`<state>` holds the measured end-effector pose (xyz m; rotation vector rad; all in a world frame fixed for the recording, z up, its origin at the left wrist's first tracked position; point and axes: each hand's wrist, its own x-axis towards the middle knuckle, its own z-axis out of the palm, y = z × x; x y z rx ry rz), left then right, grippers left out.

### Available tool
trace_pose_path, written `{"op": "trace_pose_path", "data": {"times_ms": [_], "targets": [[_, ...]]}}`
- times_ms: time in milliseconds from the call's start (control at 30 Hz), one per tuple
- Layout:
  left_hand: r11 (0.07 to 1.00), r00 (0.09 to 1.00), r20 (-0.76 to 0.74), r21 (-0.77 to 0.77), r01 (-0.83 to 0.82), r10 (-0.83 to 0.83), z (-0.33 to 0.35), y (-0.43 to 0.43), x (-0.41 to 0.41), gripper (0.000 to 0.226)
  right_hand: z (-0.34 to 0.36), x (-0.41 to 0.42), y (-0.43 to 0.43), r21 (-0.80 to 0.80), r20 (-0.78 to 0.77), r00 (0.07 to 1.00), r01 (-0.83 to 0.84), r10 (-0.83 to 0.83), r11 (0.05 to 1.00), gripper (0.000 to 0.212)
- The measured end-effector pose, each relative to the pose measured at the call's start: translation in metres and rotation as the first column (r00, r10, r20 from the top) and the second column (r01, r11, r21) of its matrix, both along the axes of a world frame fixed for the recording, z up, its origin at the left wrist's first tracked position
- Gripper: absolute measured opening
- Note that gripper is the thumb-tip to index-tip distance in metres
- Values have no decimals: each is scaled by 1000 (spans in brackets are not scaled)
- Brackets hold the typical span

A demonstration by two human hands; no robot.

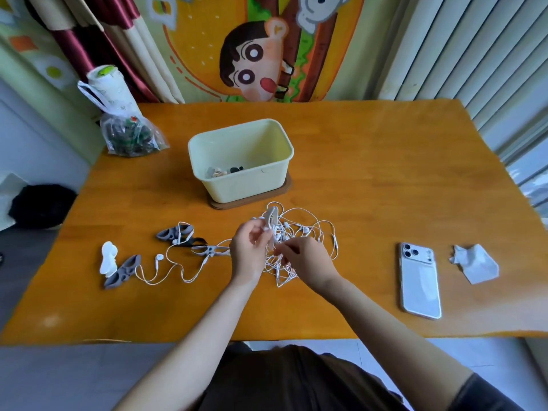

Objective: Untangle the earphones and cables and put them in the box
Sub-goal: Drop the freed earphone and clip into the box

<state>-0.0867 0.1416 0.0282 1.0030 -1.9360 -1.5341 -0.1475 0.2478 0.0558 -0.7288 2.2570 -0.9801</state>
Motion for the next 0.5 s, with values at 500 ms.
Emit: {"op": "trace_pose_path", "data": {"times_ms": [500], "targets": [[914,915,-36,41,403,-402,-1,11,1,16,40,-67,32,25,-201,977,-73,77,997,25]]}}
